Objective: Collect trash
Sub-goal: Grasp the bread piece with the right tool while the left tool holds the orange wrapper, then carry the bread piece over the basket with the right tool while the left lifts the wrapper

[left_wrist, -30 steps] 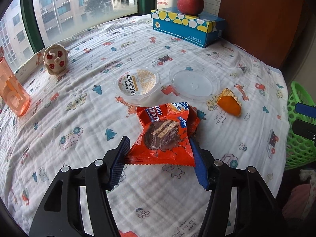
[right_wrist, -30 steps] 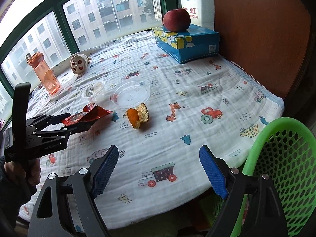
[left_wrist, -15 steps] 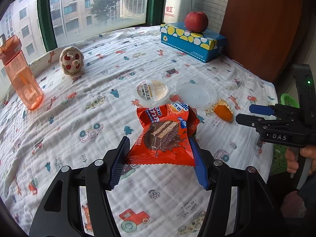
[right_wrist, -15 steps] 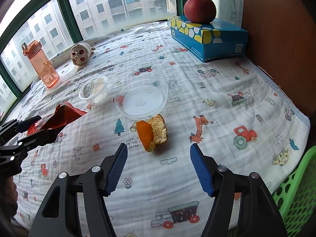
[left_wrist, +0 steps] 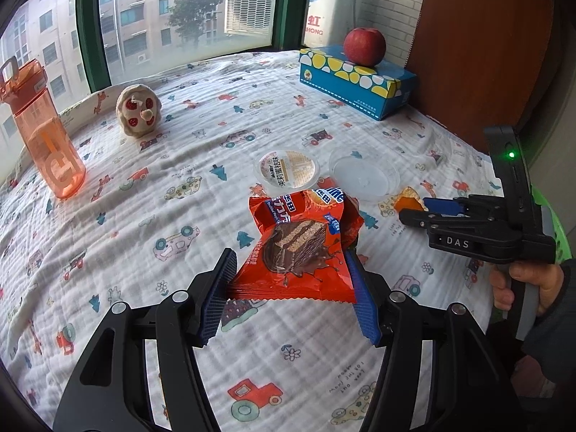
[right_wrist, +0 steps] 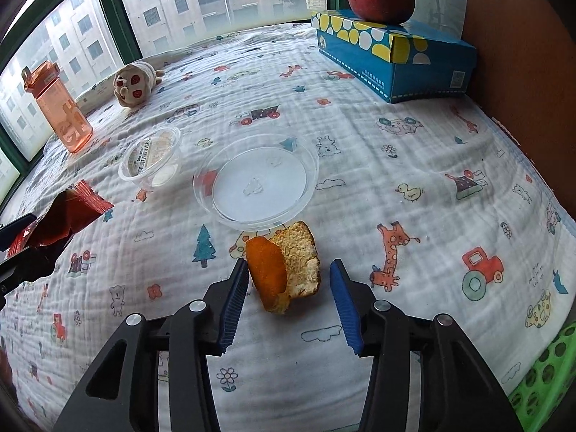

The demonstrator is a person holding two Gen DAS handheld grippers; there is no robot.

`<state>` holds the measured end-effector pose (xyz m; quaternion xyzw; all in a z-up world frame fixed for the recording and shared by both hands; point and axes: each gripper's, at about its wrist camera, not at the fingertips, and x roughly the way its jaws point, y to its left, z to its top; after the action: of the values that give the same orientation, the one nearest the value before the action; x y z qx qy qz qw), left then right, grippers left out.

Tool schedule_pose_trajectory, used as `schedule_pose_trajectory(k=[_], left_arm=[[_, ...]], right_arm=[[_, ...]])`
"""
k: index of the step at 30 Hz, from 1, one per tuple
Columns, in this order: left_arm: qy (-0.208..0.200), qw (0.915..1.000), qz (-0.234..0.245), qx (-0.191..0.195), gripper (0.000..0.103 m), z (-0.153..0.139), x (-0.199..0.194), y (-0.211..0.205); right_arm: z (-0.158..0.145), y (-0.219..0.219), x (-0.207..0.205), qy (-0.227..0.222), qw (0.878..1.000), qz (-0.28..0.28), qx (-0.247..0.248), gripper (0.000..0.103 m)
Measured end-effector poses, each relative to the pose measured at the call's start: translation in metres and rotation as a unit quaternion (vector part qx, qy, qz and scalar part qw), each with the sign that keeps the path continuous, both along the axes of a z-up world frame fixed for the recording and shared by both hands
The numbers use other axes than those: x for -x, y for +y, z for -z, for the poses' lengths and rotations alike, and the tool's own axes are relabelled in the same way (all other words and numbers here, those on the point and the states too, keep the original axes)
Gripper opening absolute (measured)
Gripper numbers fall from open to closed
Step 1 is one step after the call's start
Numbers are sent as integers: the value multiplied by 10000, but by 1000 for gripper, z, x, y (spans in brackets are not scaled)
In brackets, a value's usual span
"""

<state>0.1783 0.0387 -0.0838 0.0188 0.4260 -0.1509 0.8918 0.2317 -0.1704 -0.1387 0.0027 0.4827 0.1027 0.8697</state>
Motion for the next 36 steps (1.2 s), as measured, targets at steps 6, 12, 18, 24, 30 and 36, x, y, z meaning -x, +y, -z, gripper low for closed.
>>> schedule_pose_trajectory(k=[6, 12, 18, 24, 30, 36], left_arm=[[16, 10000, -11, 16, 59, 0, 1, -2], [-54, 10000, 54, 10, 59, -7, 8, -11], [-203, 9996, 202, 61, 59, -20, 19, -28], [-355, 9984, 429, 116, 59, -35, 32, -54], [-469, 9962, 718, 141, 59, -47, 45, -86], [-572, 9929, 1027, 164, 59, -58, 57, -122]], right_arm=[[-6, -1, 7, -32, 10000, -17, -40, 33], [-22, -11, 29, -182, 9998, 21, -56, 31], [-47, -26, 61, -397, 9991, 116, -96, 31], [-70, -47, 94, -624, 9977, 277, -18, 31], [-84, -77, 126, -780, 9955, 534, 9, 31], [-90, -115, 153, -848, 9924, 888, 48, 31]])
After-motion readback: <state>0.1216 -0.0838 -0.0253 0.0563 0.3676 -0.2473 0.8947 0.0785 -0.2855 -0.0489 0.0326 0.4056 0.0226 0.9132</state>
